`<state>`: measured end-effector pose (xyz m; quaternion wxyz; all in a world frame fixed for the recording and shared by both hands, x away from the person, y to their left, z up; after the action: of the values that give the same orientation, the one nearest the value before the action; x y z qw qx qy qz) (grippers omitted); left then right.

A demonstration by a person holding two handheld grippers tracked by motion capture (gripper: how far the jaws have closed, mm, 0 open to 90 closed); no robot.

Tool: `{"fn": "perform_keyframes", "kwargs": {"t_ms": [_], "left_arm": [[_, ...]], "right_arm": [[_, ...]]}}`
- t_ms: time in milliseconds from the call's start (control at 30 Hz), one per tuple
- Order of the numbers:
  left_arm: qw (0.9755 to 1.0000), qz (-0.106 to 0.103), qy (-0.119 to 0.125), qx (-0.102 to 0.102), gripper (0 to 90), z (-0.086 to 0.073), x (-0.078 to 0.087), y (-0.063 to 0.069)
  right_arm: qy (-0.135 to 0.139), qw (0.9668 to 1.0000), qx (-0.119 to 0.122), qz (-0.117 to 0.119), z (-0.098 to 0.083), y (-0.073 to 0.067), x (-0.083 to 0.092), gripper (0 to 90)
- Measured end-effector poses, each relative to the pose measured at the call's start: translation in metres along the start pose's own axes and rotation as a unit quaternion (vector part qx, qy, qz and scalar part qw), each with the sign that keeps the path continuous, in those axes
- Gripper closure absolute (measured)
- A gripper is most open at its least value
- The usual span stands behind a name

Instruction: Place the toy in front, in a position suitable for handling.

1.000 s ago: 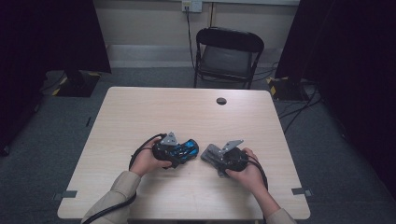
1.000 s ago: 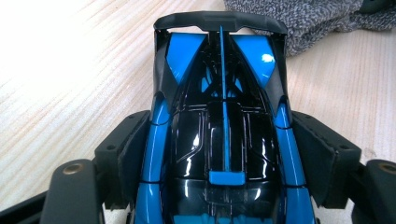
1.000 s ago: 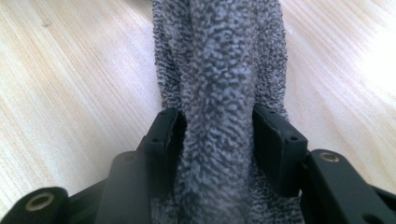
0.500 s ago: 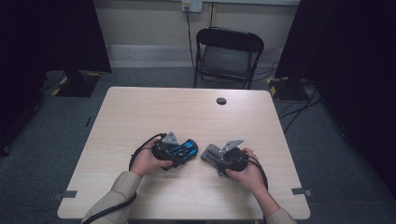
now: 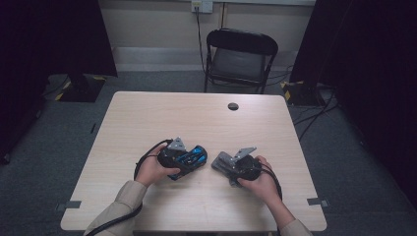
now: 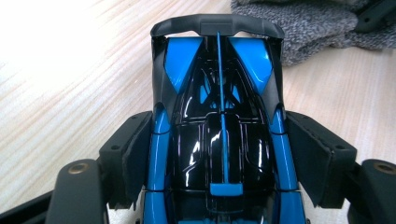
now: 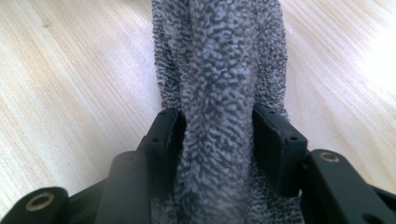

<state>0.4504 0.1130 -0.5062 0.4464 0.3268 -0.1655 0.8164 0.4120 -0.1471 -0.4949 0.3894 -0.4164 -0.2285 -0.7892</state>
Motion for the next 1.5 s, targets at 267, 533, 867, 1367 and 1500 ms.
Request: {"fn": "perform_keyframes", "kwargs": {"t_ms": [267,533,867,1367,1500], "left_arm": [[0.9998,-0.001,-0.016,-0.013,27.2,0.001,-0.002,0.001],[0.9999,-0.004,-0.005,-0.014,27.1,-0.001,-0.006,0.001],[0.9999,0.006,-0.007,-0.011,21.6,-0.007,0.002,0.000],[0.9994,0.006,-0.016,-0.029,23.6,-0.020,0.007,0.003],[0.9992,0.011,-0.027,-0.028,24.1,-0.018,0.007,0.004]], "right_arm": [[-0.001,1.0000,0.001,-0.001,0.000,0.000,0.000,51.7],[0.000,1.0000,0.001,0.000,0.000,0.000,0.000,51.7],[0.002,1.0000,-0.001,0.001,0.000,0.000,0.000,51.7],[-0.003,1.0000,0.002,-0.003,0.001,-0.001,0.000,51.7],[-0.003,1.0000,0.001,-0.003,0.001,-0.001,0.000,51.7]]}}
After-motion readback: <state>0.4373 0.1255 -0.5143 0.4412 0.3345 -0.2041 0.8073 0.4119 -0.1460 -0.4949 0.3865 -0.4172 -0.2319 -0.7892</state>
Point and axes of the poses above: each handheld gripper's, and its own axes: x roughly backward along the jaws, z roughly out of its top, y roughly to its right, the point moved 3 cm from there along -x, roughly forward along the jaws, and after that the axes turned 4 degrees about z, right-handed, at the moved point
